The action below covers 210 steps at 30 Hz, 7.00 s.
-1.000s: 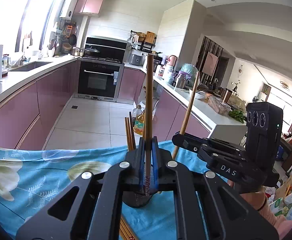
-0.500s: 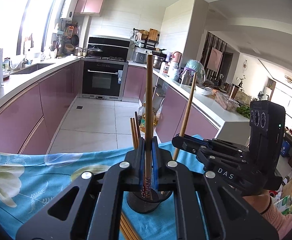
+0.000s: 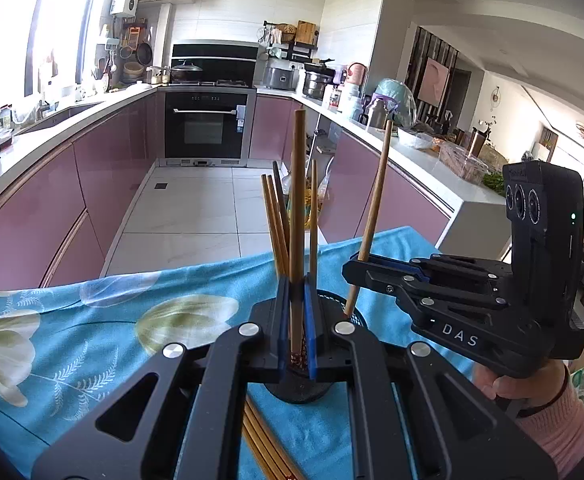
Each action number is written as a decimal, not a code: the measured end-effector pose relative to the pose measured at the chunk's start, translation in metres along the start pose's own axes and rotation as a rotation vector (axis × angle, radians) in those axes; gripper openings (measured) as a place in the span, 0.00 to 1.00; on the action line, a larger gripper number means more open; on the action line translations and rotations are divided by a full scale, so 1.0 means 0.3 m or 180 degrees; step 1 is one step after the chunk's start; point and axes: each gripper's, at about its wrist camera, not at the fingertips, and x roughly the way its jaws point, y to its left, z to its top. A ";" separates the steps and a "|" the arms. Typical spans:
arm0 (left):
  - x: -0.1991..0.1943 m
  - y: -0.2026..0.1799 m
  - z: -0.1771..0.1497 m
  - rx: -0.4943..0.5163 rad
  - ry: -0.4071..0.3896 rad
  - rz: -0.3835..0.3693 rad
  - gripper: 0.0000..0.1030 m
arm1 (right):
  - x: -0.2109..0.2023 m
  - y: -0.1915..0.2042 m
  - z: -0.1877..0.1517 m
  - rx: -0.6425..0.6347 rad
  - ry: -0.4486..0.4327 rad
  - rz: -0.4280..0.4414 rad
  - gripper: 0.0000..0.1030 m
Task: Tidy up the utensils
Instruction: 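Lower the chopsticks into the mesh cup and open both tools, then withdraw both open tools from the cup toward the chopstick bundle, then close the left tool on one chopstick while the right tool grasps another, then lift both chopsticks upright and carry them toward the mesh cup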
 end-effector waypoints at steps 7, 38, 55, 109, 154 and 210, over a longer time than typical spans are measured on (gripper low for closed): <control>0.093 0.013 -0.007 0.0016 0.0219 0.0028 0.07 | 0.054 -0.007 -0.018 0.0038 0.0240 -0.0028 0.06; 0.032 0.086 -0.109 -0.0172 0.0012 0.0253 0.31 | -0.014 0.021 -0.043 0.0076 0.0017 0.0003 0.30; -0.139 0.099 -0.246 -0.0157 -0.0143 0.0647 0.63 | -0.136 0.113 -0.182 -0.0158 -0.0010 0.0221 0.52; -0.006 0.149 -0.595 -0.0251 0.0769 0.0590 0.63 | 0.068 0.250 -0.483 -0.0371 0.0923 0.0000 0.51; 0.102 0.173 -0.540 -0.0278 0.0868 0.0694 0.19 | 0.181 0.239 -0.408 -0.0350 0.0941 -0.0055 0.24; 0.098 0.150 -0.538 -0.0414 0.0871 0.0442 0.08 | 0.122 0.209 -0.404 -0.0074 0.0849 0.0317 0.06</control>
